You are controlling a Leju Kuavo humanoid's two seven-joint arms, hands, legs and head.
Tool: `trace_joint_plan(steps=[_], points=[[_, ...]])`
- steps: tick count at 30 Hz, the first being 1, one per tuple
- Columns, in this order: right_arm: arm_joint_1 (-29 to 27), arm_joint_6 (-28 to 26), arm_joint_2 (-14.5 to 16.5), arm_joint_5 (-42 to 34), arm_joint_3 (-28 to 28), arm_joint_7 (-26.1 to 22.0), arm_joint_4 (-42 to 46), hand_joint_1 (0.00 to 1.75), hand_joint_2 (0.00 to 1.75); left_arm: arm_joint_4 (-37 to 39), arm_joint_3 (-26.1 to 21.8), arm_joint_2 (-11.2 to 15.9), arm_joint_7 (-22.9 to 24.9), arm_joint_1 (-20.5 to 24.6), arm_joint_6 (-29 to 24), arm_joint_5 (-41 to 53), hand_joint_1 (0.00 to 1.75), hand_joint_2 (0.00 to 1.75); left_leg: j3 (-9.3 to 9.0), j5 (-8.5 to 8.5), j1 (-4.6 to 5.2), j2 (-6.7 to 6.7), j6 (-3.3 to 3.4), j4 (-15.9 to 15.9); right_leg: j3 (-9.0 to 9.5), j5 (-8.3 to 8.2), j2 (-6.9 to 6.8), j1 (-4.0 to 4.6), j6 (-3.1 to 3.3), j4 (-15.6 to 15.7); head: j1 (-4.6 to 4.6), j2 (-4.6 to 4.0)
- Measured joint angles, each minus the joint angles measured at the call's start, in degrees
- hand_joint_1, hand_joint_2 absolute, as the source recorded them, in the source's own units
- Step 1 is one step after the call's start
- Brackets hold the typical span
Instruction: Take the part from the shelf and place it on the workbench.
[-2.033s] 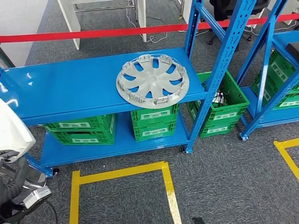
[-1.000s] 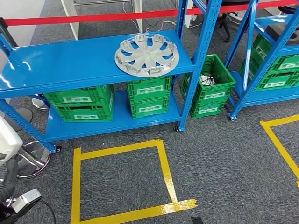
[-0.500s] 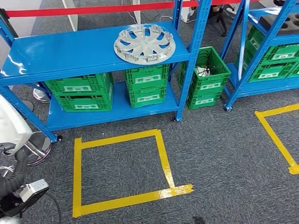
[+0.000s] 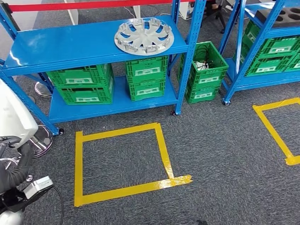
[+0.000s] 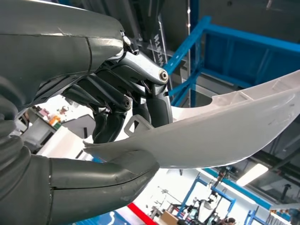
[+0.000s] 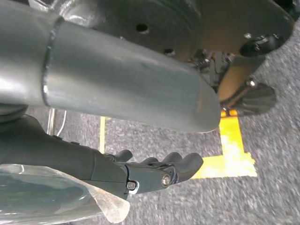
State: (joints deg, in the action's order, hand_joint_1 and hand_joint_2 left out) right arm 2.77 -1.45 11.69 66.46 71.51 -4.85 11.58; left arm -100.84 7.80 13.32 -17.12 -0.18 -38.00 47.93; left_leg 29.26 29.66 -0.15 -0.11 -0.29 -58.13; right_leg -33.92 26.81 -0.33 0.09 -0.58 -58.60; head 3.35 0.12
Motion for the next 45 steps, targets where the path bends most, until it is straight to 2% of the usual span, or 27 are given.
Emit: trace_joint_plan(steps=[2, 4, 6, 7, 8, 9, 11, 13, 15, 17, 19, 21, 22, 24, 25, 27, 29, 31, 32, 34, 36, 37, 38, 40, 41, 43, 45], points=[[-0.1, 0.0, 0.0, -0.3, 0.2, 0.3, 0.0, 0.00, 0.00, 0.2, 0.6, 0.1, 0.0, 0.6, 0.1, -0.2, 1.75, 1.75, 0.78, -0.84, -0.17, -0.25, 0.91, 0.4, -0.85, 1.38, 0.13, -0.06, -0.63, -0.9, 0.09, -0.01], [-0.1, -0.1, 0.0, -0.5, 0.4, 0.5, 0.0, 0.00, 0.00, 0.5, 1.0, 0.1, 0.0, 1.1, 0.2, -0.5, 1.75, 1.75, 2.13, -2.05, -0.33, -0.47, 1.71, 0.6, -2.61, 6.25, 0.25, -0.16, -1.12, -5.6, 0.31, -0.01], [0.0, 0.0, 0.1, -0.5, 0.5, 0.8, 0.1, 0.00, 0.00, 0.8, 1.4, 0.1, 0.1, 1.5, 0.4, -0.9, 1.75, 1.75, 3.86, -3.35, -0.25, -0.52, 1.94, 0.4, -4.40, 10.55, 0.24, -0.23, -1.42, -12.8, 0.44, -0.01], [0.0, 0.0, 0.1, -0.5, 0.6, 0.9, 0.2, 0.00, 0.00, 1.0, 1.5, 0.1, 0.1, 1.6, 0.4, -1.2, 1.75, 1.75, 4.76, -4.00, -0.21, -0.55, 1.94, 0.3, -4.55, 10.85, 0.24, -0.23, -1.49, -15.2, 0.43, -0.01], [0.0, 0.1, 0.1, -0.5, 0.6, 1.1, 0.3, 0.00, 0.00, 1.2, 1.7, 0.1, 0.1, 1.8, 0.5, -1.4, 1.75, 1.75, 5.68, -4.62, -0.18, -0.58, 1.89, 0.2, -3.90, 9.77, 0.24, -0.23, -1.50, -16.0, 0.43, -0.01], [0.0, 0.2, 0.1, -0.5, 0.7, 1.2, 0.5, 0.00, 0.00, 1.5, 1.8, 0.1, 0.1, 2.0, 0.6, -1.6, 1.75, 1.75, 6.60, -5.23, -0.17, -0.60, 1.79, 0.0, -2.31, 7.81, 0.24, -0.23, -1.43, -14.8, 0.43, 0.00], [0.0, 0.4, 0.2, -0.5, 0.9, 1.3, 0.9, 0.00, 0.00, 2.0, 2.1, 0.1, 0.1, 2.2, 0.8, -2.1, 1.75, 1.75, 8.18, -6.46, -0.09, -0.57, 1.42, -0.3, 3.28, 5.20, 0.25, -0.17, -1.13, -7.4, 0.45, 0.01], [0.2, 0.5, 0.3, -0.5, 0.9, 1.4, 1.2, 0.00, 0.00, 2.3, 2.2, 0.1, 0.1, 2.5, 0.8, -2.5, 1.75, 1.75, 8.95, -7.78, 0.00, -0.58, 0.90, -0.3, 8.15, 5.94, 0.32, -0.02, -0.68, 0.5, 0.40, 0.01], [0.1, 0.6, 0.4, -0.5, 0.9, 1.4, 1.4, 0.00, 0.00, 2.6, 2.3, 0.1, 0.1, 2.8, 0.8, -2.7, 1.75, 1.75, 9.13, -9.33, -0.05, -0.61, 0.26, 0.3, 8.83, 6.23, 0.41, 0.16, -0.10, 3.1, 0.42, 0.01], [0.0, 0.6, 0.6, -0.5, 0.9, 1.5, 1.6, 0.00, 0.00, 3.0, 2.4, 0.2, 0.0, 2.9, 0.8, -2.9, 1.75, 1.75, 9.53, -8.68, -0.17, -0.49, -0.43, 0.3, 7.39, 4.86, 0.25, 0.05, 0.82, 3.0, 0.41, 0.01], [-0.1, 0.6, 0.8, -0.5, 1.0, 1.6, 1.9, 0.00, 0.00, 3.4, 2.5, 0.4, 0.0, 2.8, 0.8, -3.1, 1.75, 1.75, 10.23, -3.12, -0.28, -0.34, -0.98, -3.4, 5.90, 3.19, 0.00, -0.13, 1.64, 3.1, 0.16, -0.01], [-0.2, 0.6, 0.9, -0.5, 1.0, 1.7, 2.0, 0.00, 0.00, 3.7, 2.5, 0.4, 0.0, 2.8, 0.8, -3.3, 1.75, 1.75, 10.84, 3.02, -0.33, -0.30, -1.33, -10.9, 4.13, 1.49, -0.08, -0.06, 1.94, 2.9, 0.00, -0.01], [-0.2, 0.7, 0.9, -0.5, 1.0, 1.7, 2.1, 0.00, 0.00, 3.9, 2.5, 0.4, 0.0, 2.8, 0.8, -3.3, 1.75, 1.75, 10.78, 4.09, -0.34, -0.29, -1.44, -14.3, 3.10, 0.65, -0.09, -0.04, 1.95, 2.7, 0.01, -0.01], [-0.2, 0.7, 0.9, -0.5, 1.0, 1.7, 2.1, 0.00, 0.00, 4.1, 2.5, 0.4, 0.0, 2.8, 0.8, -3.4, 1.75, 1.75, 8.70, 1.95, -0.35, -0.26, -1.43, -16.3, 0.61, -0.72, -0.13, -0.03, 1.76, 2.0, 0.02, -0.01], [-0.2, 0.7, 1.0, -0.5, 1.0, 1.7, 2.1, 0.00, 0.00, 4.2, 2.5, 0.4, 0.0, 2.8, 0.8, -3.4, 1.75, 1.75, 6.33, 0.29, -0.35, -0.24, -1.29, -14.2, -0.59, -1.30, -0.12, -0.04, 1.61, 1.5, 0.01, -0.01], [-0.2, 0.7, 1.0, -0.5, 1.0, 1.7, 2.1, 0.00, 0.00, 4.2, 2.5, 0.4, 0.0, 3.0, 0.8, -3.4, 1.75, 1.75, -0.47, 0.32, -0.24, -0.14, -0.73, -5.4, -2.32, -2.38, -0.07, 0.04, 1.27, 0.7, 0.03, -0.01], [-0.2, 0.7, 1.2, -0.5, 1.0, 1.6, 2.2, 0.00, 0.00, 4.3, 2.5, 0.5, 0.0, 3.2, 0.8, -3.4, 1.75, 1.75, -4.69, 2.24, 0.05, -0.07, -0.21, 1.4, -3.01, -3.66, -0.03, 0.08, 0.75, 0.6, 0.04, 0.01], [-0.3, 0.9, 1.2, -0.5, 1.0, 1.7, 2.3, 0.00, 0.00, 4.4, 2.6, 0.5, 0.0, 3.4, 1.0, -3.7, 1.75, 1.75, -4.48, 1.75, 0.17, -0.14, 0.39, 2.7, -3.32, -4.93, 0.01, -0.04, 0.05, 1.1, -0.02, 0.01], [-0.4, 1.0, 1.3, -0.5, 1.0, 1.7, 2.5, 0.00, 0.00, 4.4, 2.6, 0.5, -0.1, 3.4, 1.3, -3.9, 1.75, 1.75, -3.87, 1.04, 0.10, -0.25, 0.84, 2.8, -3.66, -4.54, 0.09, -0.13, -0.28, 0.9, -0.14, 0.01], [-0.7, 1.3, 1.4, -0.6, 1.0, 1.8, 2.9, 0.00, 0.00, 4.6, 2.7, 0.5, -0.2, 3.4, 1.8, -4.5, 1.75, 1.75, -2.07, -0.57, -0.14, -0.48, 1.72, 3.2, -5.10, -0.17, 0.24, -0.23, -0.79, -2.2, -0.02, -0.01], [-0.8, 1.5, 1.5, -0.5, 1.0, 1.9, 3.3, 0.00, 0.00, 4.8, 2.7, 0.4, -0.2, 3.4, 2.2, -4.7, 1.75, 1.75, -0.03, -2.17, -0.09, -0.53, 2.03, 3.1, -6.83, 5.51, 0.27, -0.30, -1.20, -9.1, 0.19, -0.01], [-0.9, 1.6, 1.6, -0.5, 1.0, 1.9, 3.6, 0.00, 0.00, 4.9, 2.8, 0.4, -0.2, 3.4, 2.3, -4.8, 1.75, 1.75, 0.99, -2.99, -0.08, -0.57, 1.99, 3.1, -7.32, 6.43, 0.26, -0.32, -1.37, -12.7, 0.21, -0.01], [-0.9, 1.7, 1.6, -0.5, 1.0, 1.9, 3.8, 0.00, 0.00, 5.0, 2.8, 0.3, -0.1, 3.4, 2.5, -4.8, 1.75, 1.75, 1.99, -3.76, -0.07, -0.62, 1.90, 3.0, -7.35, 5.73, 0.26, -0.32, -1.48, -15.2, 0.21, -0.01], [-1.0, 1.9, 1.6, -0.5, 1.0, 1.9, 4.3, 0.00, 0.00, 5.3, 3.0, 0.2, 0.1, 3.3, 2.8, -5.2, 1.75, 1.75, 3.94, -5.14, -0.07, -0.71, 1.60, 2.8, -4.82, 1.78, 0.26, -0.33, -1.47, -14.9, 0.23, -0.01], [-1.0, 2.0, 1.7, -0.5, 1.0, 2.0, 4.7, 0.00, 0.00, 5.4, 3.1, 0.2, 0.2, 3.3, 3.0, -5.4, 1.75, 1.75, 4.68, -5.71, -0.07, -0.71, 1.39, 2.6, -1.95, 0.71, 0.27, -0.33, -1.33, -11.7, 0.24, -0.01], [-1.0, 2.4, 1.9, -0.5, 1.0, 2.1, 5.4, 0.00, 0.00, 5.5, 3.2, 0.2, 0.5, 3.3, 3.4, -6.0, 1.75, 1.75, 5.77, -6.52, 0.09, -0.71, 0.88, 1.9, 4.95, 2.42, 0.31, -0.27, -0.90, -2.3, 0.26, -0.01], [-1.0, 2.8, 2.3, -0.5, 1.0, 2.3, 6.2, 0.00, 0.00, 5.5, 3.2, 0.1, 0.8, 3.4, 3.8, -6.7, 1.75, 1.75, 6.26, -7.29, 0.16, -0.71, 0.25, 1.5, 8.19, 4.93, 0.37, -0.11, -0.31, 3.2, 0.25, 0.01]])
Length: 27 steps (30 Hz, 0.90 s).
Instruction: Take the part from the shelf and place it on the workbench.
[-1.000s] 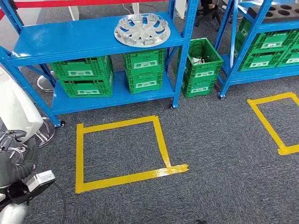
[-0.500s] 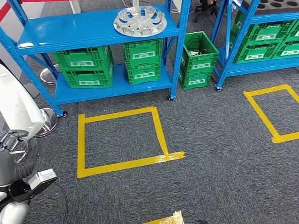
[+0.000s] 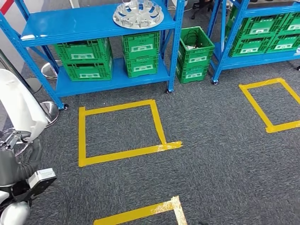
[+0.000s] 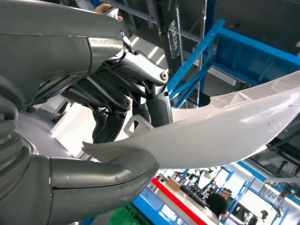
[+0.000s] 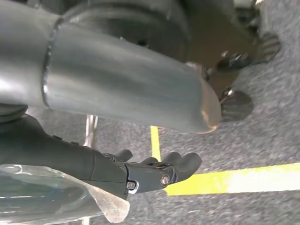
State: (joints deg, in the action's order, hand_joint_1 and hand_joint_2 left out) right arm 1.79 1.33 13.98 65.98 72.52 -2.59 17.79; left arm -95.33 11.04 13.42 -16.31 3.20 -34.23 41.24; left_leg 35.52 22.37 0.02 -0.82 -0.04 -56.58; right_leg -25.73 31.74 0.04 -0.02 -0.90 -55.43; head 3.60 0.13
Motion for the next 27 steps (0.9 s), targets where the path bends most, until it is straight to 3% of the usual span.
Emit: trace_joint_plan(steps=[2, 3, 4, 6, 7, 8, 9, 10, 12, 14, 16, 17, 20, 21, 27], points=[[-0.3, 0.3, 0.4, 0.0, 0.1, 0.1, 0.6, 0.00, 0.00, 0.0, 0.1, -0.1, 0.1, 0.0, 0.3, -0.4, 1.75, 1.75, 0.29, -0.25, -0.18, 0.05, -0.70, -0.2, -0.42, -0.17, -0.10, -0.03, 0.88, 0.4, -0.02, 0.00], [-0.5, 0.4, 0.6, 0.0, 0.1, 0.2, 0.9, 0.00, 0.00, 0.1, 0.2, -0.1, 0.1, 0.0, 0.5, -0.6, 1.75, 1.75, 0.58, 0.72, -0.28, 0.11, -1.04, -1.0, -0.65, -0.56, -0.22, -0.08, 1.34, 0.4, -0.07, -0.01], [-0.7, 0.5, 0.7, 0.0, 0.2, 0.3, 1.1, 0.00, 0.00, 0.1, 0.2, -0.2, 0.2, 0.0, 0.7, -0.8, 1.75, 1.75, 1.16, 2.58, -0.35, 0.17, -1.36, -2.9, -0.93, -0.97, -0.36, -0.15, 1.75, 0.5, -0.15, -0.01], [-0.8, 0.8, 0.9, 0.0, 0.3, 0.4, 1.7, 0.00, 0.00, 0.2, 0.3, -0.2, 0.4, 0.0, 1.5, -1.6, 1.75, 1.75, 3.03, 7.74, -0.47, 0.22, -1.84, -9.7, -1.62, -1.68, -0.51, -0.05, 2.17, 0.4, -0.30, -0.02], [-0.9, 0.9, 1.0, 0.0, 0.4, 0.4, 2.0, 0.00, 0.00, 0.3, 0.3, -0.3, 0.5, 0.0, 2.0, -2.1, 1.75, 1.75, 3.89, 9.59, -0.51, 0.23, -1.96, -13.2, -1.95, -2.03, -0.53, 0.02, 2.24, 0.3, -0.30, -0.02], [-0.8, 1.0, 1.1, 0.0, 0.4, 0.4, 2.3, 0.00, 0.00, 0.4, 0.3, -0.3, 0.5, 0.0, 2.3, -2.6, 1.75, 1.75, 4.16, 10.37, -0.53, 0.24, -1.99, -15.5, -2.33, -2.34, -0.53, 0.10, 2.26, 0.2, -0.31, -0.02], [-0.8, 1.1, 1.2, 0.0, 0.4, 0.4, 2.5, 0.00, 0.00, 0.4, 0.3, -0.4, 0.5, 0.0, 2.5, -3.0, 1.75, 1.75, 3.52, 9.89, -0.53, 0.26, -1.91, -15.7, -2.73, -2.59, -0.51, 0.18, 2.25, 0.0, -0.30, -0.02], [-0.8, 1.1, 1.3, 0.0, 0.5, 0.4, 2.6, 0.00, 0.00, 0.5, 0.3, -0.4, 0.5, 0.0, 2.7, -3.2, 1.75, 1.75, 1.83, 8.43, -0.52, 0.28, -1.73, -13.6, -3.06, -2.76, -0.48, 0.25, 2.23, -0.3, -0.30, -0.01], [-0.8, 1.2, 1.5, 0.0, 0.6, 0.5, 2.8, 0.00, 0.00, 0.5, 0.3, -0.5, 0.5, 0.0, 2.7, -3.5, 1.75, 1.75, -2.77, 5.54, -0.37, 0.34, -1.00, -6.1, -3.73, -2.90, -0.45, 0.40, 2.08, -1.0, -0.26, -0.01], [-0.8, 1.2, 1.7, 0.0, 0.7, 0.5, 2.9, 0.00, 0.00, 0.5, 0.3, -0.5, 0.5, 0.0, 2.7, -3.6, 1.75, 1.75, -5.19, 4.83, 0.00, 0.38, -0.30, -1.4, -4.37, -3.17, -0.45, 0.36, 1.59, -1.3, -0.27, -0.01], [-0.7, 1.2, 1.9, 0.0, 0.7, 0.5, 3.1, 0.00, 0.00, 0.5, 0.3, -0.4, 0.5, 0.0, 2.7, -3.7, 1.75, 1.75, -5.24, 4.96, 0.25, 0.39, 0.16, -0.4, -4.84, -3.58, -0.49, 0.24, 0.93, -1.2, -0.28, 0.00], [-0.7, 1.2, 1.9, 0.0, 0.8, 0.5, 3.1, 0.00, 0.00, 0.5, 0.2, -0.4, 0.5, 0.0, 2.7, -3.7, 1.75, 1.75, -5.23, 4.83, 0.23, 0.39, 0.14, 0.1, -4.91, -3.65, -0.52, 0.28, 1.08, -1.0, -0.25, -0.01], [-0.7, 1.2, 2.0, 0.0, 0.8, 0.4, 3.3, 0.00, 0.00, 0.5, 0.3, -0.5, 0.5, 0.0, 2.7, -3.7, 1.75, 1.75, -5.13, 4.38, 0.15, 0.41, -0.24, 0.8, -5.33, -3.95, -0.58, 0.47, 2.34, -0.5, -0.12, -0.01], [-0.7, 1.2, 2.0, 0.0, 0.8, 0.5, 3.4, 0.00, 0.00, 0.5, 0.3, -0.5, 0.5, 0.0, 2.7, -3.7, 1.75, 1.75, -5.06, 4.33, 0.20, 0.41, -0.17, 0.8, -5.51, -4.10, -0.57, 0.47, 2.37, -0.4, -0.11, -0.01], [-0.8, 1.2, 2.0, 0.0, 0.8, 0.5, 3.6, 0.00, 0.00, 0.5, 0.3, -0.5, 0.5, 0.0, 2.7, -3.8, 1.75, 1.75, -4.46, 3.94, 0.49, 0.40, 0.60, 0.5, -5.54, -4.95, -0.47, 0.15, 0.88, -0.2, -0.09, -0.02]])
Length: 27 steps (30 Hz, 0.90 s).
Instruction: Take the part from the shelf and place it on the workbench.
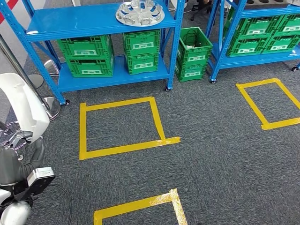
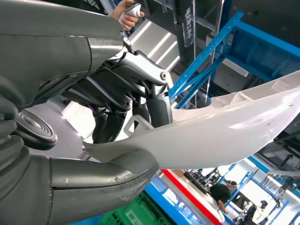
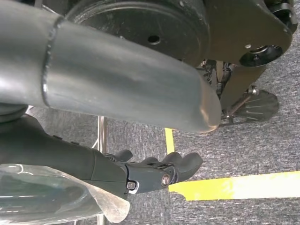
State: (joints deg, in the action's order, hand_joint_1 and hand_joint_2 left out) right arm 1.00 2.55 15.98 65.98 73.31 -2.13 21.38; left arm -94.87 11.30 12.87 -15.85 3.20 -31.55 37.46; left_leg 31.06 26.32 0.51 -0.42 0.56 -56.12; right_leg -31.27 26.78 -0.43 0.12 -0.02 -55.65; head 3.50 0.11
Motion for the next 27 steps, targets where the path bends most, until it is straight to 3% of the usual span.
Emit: trace_joint_plan(steps=[4, 17, 20, 22, 23, 25, 26, 27], points=[[0.0, -0.2, 0.0, 0.2, 0.0, -0.3, 0.0, 0.00, 0.00, 0.0, 0.0, -0.1, -0.2, 0.0, 0.0, -0.2, 1.75, 1.75, 0.40, -0.25, 0.04, 0.00, 0.18, -0.1, -0.19, -0.27, 0.01, -0.07, -0.40, 0.0, 0.00, 0.00], [-0.1, -0.6, -0.1, 0.4, 0.0, -2.1, -0.3, 0.00, 0.00, 0.0, -0.2, -0.1, -0.5, -0.1, 0.2, -0.5, 1.75, 1.75, 0.60, -0.37, 0.03, 0.00, 0.05, -0.2, -0.52, -0.35, 0.01, -0.13, -0.46, -0.2, -0.01, 0.00], [0.0, -0.6, -0.1, 0.5, 0.0, -2.7, -0.7, 0.00, 0.00, 0.0, -0.4, 0.0, -0.6, 0.0, 0.5, -0.6, 1.75, 1.75, 0.64, -0.71, 0.06, 0.13, 0.79, 0.1, -0.42, -0.66, -0.26, -0.21, -1.01, 0.1, -0.05, 0.00], [0.0, -0.6, -0.2, 0.7, 0.0, -3.0, -0.9, 0.00, 0.00, 0.0, -0.5, 0.0, -0.8, 0.1, 0.6, -0.6, 1.75, 1.75, 0.30, -1.57, -0.35, 0.33, 1.34, 1.4, -1.11, 0.67, -0.15, -0.12, -1.36, -1.0, 0.04, 0.01], [0.0, -0.7, -0.2, 0.8, 0.0, -3.1, -1.0, 0.00, 0.00, 0.0, -0.5, 0.0, -0.9, 0.2, 0.7, -0.6, 1.75, 1.75, 0.23, -1.97, -0.59, 0.50, 1.50, 1.9, -2.19, 2.33, 0.02, -0.15, -1.52, -3.3, 0.12, 0.01], [0.0, -0.7, -0.4, 0.9, 0.0, -3.2, -1.3, 0.00, 0.00, 0.0, -0.5, 0.0, -1.0, 0.3, 0.8, -0.6, 1.75, 1.75, 0.65, -2.28, -0.70, 1.00, 1.54, 2.0, -5.50, 6.52, 0.31, -0.47, -1.88, -11.0, 0.23, 0.01], [0.0, -0.7, -0.4, 0.9, 0.0, -3.2, -1.4, 0.00, 0.00, 0.0, -0.4, 0.0, -1.0, 0.3, 0.8, -0.5, 1.75, 1.75, 0.91, -2.34, -0.77, 1.34, 1.41, 1.8, -6.98, 7.92, 0.32, -0.66, -2.09, -14.6, 0.23, 0.01], [0.0, -0.8, -0.6, 0.9, 0.0, -3.2, -1.5, 0.00, 0.00, 0.0, -0.4, -0.1, -1.0, 0.2, 0.8, -0.5, 1.75, 1.75, 1.15, -2.40, -0.89, 1.77, 1.22, 1.7, -7.54, 8.22, 0.33, -0.85, -2.30, -16.2, 0.22, 0.01]])
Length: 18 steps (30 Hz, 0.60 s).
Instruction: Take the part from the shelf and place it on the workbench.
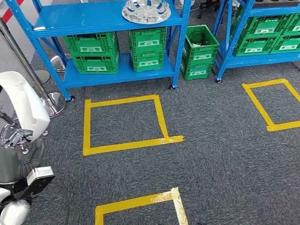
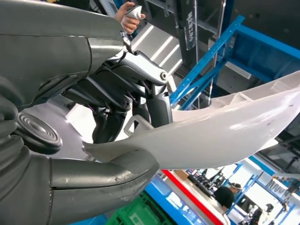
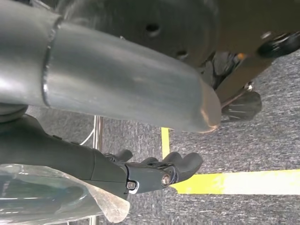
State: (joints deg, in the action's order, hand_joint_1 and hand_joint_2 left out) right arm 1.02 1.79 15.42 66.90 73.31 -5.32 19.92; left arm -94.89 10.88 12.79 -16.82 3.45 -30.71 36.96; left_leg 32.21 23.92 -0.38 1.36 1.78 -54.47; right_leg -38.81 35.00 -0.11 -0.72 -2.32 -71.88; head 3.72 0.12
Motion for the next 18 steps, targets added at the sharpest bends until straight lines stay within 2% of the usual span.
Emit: trace_joint_plan(steps=[1, 2, 4, 5, 6, 8, 9, 10, 11, 13, 14, 15, 16, 17, 18], points=[[0.0, 0.0, -0.1, 0.0, 0.0, 0.0, -0.1, 0.00, 0.00, 0.0, 0.0, 0.0, 0.0, 0.0, 0.0, 0.0, 1.75, 1.75, 0.23, 0.00, -0.19, 0.52, -0.28, -0.3, 0.65, -0.84, 0.05, -0.20, -0.22, 0.8, 0.00, 0.01], [0.0, 0.0, -0.2, 0.0, 0.0, 0.0, -0.1, 0.00, 0.00, 0.0, 0.0, 0.0, 0.0, 0.0, 0.0, 0.0, 1.75, 1.75, 0.44, 0.07, -0.45, 1.08, -0.65, -0.7, 2.46, -2.56, 0.33, -0.48, -0.46, 3.8, 0.00, 0.01], [0.0, 0.0, -0.3, 0.0, 0.0, 0.0, -0.3, 0.00, 0.00, 0.0, 0.0, 0.0, 0.0, 0.0, 0.0, 0.0, 1.75, 1.75, 1.08, 0.41, -0.82, 2.19, -1.65, -1.9, 6.81, -4.93, 2.54, -1.04, -0.95, 11.5, 0.08, 0.01], [0.0, 0.0, -0.3, 0.0, 0.0, 0.0, -0.4, 0.00, 0.00, 0.0, 0.0, -0.1, 0.0, 0.1, 0.0, 0.1, 1.75, 1.75, 1.47, 0.49, -0.87, 2.71, -2.13, -2.4, 8.14, -5.27, 3.39, -1.17, -0.89, 13.7, 0.12, 0.01], [0.0, -0.1, -0.3, 0.0, 0.0, -0.1, -0.6, 0.00, 0.00, 0.0, 0.0, -0.1, 0.0, 0.1, 0.0, 0.1, 1.75, 1.75, 1.84, 0.45, -0.87, 3.18, -2.57, -2.8, 8.67, -5.07, 3.90, -1.13, -0.64, 14.4, 0.17, 0.02], [0.0, -0.4, -0.3, 0.0, 0.0, -0.2, -0.8, 0.00, 0.00, 0.0, 0.1, -0.1, -0.1, 0.2, 0.1, 0.2, 1.75, 1.75, 2.31, 0.06, -0.97, 4.20, -3.23, -2.8, 8.62, -5.20, 2.80, -0.96, 0.32, 14.0, 0.16, 0.01], [0.0, -0.6, -0.4, 0.1, 0.0, -0.2, -0.9, 0.00, 0.00, 0.0, 0.1, -0.1, 0.0, 0.2, 0.2, 0.3, 1.75, 1.75, 2.53, 0.18, -1.00, 4.05, -3.49, -3.0, 8.53, -5.35, 2.20, -0.95, 0.78, 13.9, 0.13, 0.01], [0.0, -0.9, -0.4, 0.1, 0.0, -0.3, -1.0, 0.00, 0.00, 0.0, 0.2, -0.1, 0.0, 0.2, 0.3, 0.3, 1.75, 1.75, 3.03, 0.92, -0.97, 3.28, -3.68, -4.1, 8.44, -5.49, 1.56, -0.96, 1.24, 13.9, -0.02, 0.01], [0.0, -1.1, -0.4, 0.1, 0.0, -0.4, -1.1, 0.00, 0.00, 0.0, 0.2, 0.0, 0.1, 0.4, 0.4, 0.3, 1.75, 1.75, 3.98, 2.35, -0.90, 2.11, -3.82, -6.2, 8.32, -5.62, 0.88, -0.92, 1.62, 13.9, -0.22, 0.00], [0.0, -1.5, -0.4, 0.0, 0.0, -0.5, -1.3, 0.00, 0.00, 0.0, 0.4, -0.1, 0.4, 0.6, 0.6, 0.4, 1.75, 1.75, 7.03, 6.45, -0.79, -0.24, -3.96, -13.8, 8.06, -5.70, -0.51, -0.56, 2.10, 13.9, -0.57, -0.01], [0.0, -1.7, -0.5, 0.0, 0.0, -0.5, -1.4, 0.00, 0.00, 0.1, 0.5, -0.1, 0.5, 0.7, 0.7, 0.4, 1.75, 1.75, 8.46, 8.06, -0.79, -0.65, -3.95, -17.5, 7.94, -5.71, -1.27, -0.35, 2.20, 13.9, -0.63, -0.01], [-0.1, -1.9, -0.5, 0.0, 0.0, -0.5, -1.4, 0.00, 0.00, 0.1, 0.6, -0.2, 0.6, 0.6, 0.9, 0.4, 1.75, 1.75, 9.12, 8.73, -0.77, -0.83, -3.84, -19.7, 7.87, -5.71, -2.04, -0.15, 2.29, 13.9, -0.63, -0.01], [-0.1, -2.1, -0.5, -0.1, 0.0, -0.5, -1.4, 0.00, 0.00, 0.2, 0.7, -0.2, 0.7, 0.6, 1.0, 0.4, 1.75, 1.75, 8.72, 8.32, -0.72, -0.93, -3.61, -19.7, 7.84, -5.70, -2.79, 0.05, 2.36, 13.9, -0.63, -0.01], [0.0, -2.2, -0.5, -0.2, 0.0, -0.4, -1.4, 0.00, 0.00, 0.2, 0.8, -0.2, 0.7, 0.6, 1.0, 0.4, 1.75, 1.75, 7.21, 6.94, -0.59, -1.21, -3.24, -17.4, 7.87, -5.68, -3.51, 0.24, 2.40, 13.9, -0.63, -0.01], [0.0, -2.1, -0.5, -0.3, 0.0, -0.4, -1.4, 0.00, 0.00, 0.3, 0.9, -0.2, 0.6, 0.6, 1.0, 0.4, 1.75, 1.75, 4.92, 5.11, -0.32, -2.08, -2.71, -13.5, 7.96, -5.64, -4.17, 0.40, 2.43, 13.9, -0.62, -0.01]])
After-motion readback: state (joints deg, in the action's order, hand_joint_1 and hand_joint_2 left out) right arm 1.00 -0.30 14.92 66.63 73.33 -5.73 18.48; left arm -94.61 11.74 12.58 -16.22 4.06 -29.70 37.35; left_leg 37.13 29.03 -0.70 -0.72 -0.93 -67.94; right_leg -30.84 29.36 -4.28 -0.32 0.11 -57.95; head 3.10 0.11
